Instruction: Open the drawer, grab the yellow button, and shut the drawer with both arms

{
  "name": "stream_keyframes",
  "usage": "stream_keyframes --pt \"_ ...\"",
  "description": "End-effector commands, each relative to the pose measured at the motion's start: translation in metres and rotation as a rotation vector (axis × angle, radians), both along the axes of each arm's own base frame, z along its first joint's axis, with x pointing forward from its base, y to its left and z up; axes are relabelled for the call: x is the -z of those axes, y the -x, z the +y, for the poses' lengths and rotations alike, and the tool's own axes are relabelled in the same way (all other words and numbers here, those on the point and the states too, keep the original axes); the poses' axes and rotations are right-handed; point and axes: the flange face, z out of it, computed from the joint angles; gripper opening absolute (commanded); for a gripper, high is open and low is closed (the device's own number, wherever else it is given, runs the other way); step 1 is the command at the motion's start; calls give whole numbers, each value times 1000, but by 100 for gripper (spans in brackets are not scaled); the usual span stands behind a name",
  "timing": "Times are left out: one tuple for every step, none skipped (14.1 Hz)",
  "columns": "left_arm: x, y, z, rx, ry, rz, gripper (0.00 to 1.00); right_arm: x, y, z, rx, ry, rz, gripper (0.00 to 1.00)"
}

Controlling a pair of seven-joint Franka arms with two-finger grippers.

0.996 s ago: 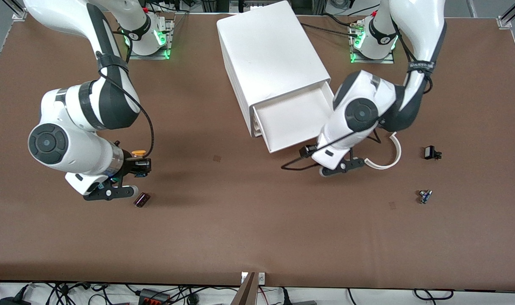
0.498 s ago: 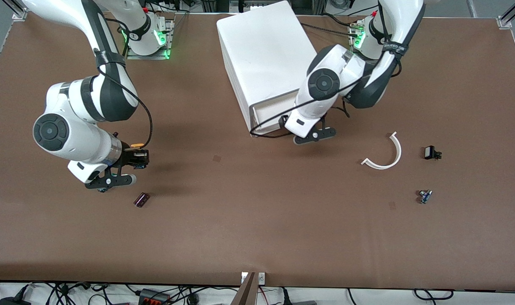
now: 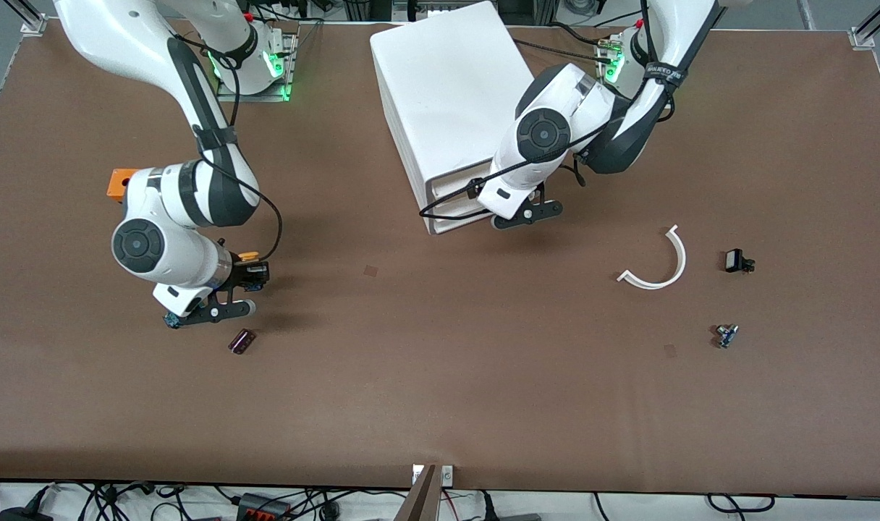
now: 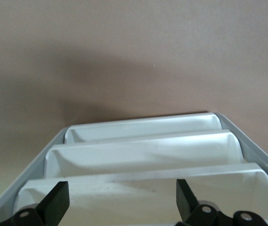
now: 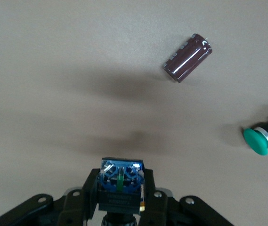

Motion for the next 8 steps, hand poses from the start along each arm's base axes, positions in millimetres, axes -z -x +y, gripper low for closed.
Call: stream_keyframes --pt "-11 16 -2 -1 16 27 100 20 11 -6 -14 -15 -7 0" --pt "-10 16 -3 -1 16 28 100 26 15 -6 -24 -16 -13 0" --pt "-10 17 -3 0 15 30 100 33 17 -5 -42 -16 -16 0" --pt "-11 16 -3 3 16 29 100 38 17 -6 -49 -18 -24 0" --pt "-12 15 -1 7 17 31 100 43 18 -3 -52 -19 -21 0" --pt "-14 9 4 4 19 33 100 45 17 1 -55 -21 -28 0" --pt "-16 1 11 10 17 18 100 48 17 2 -58 -21 -34 0" --pt "-22 -12 19 26 37 2 100 57 17 2 -58 -17 -33 0"
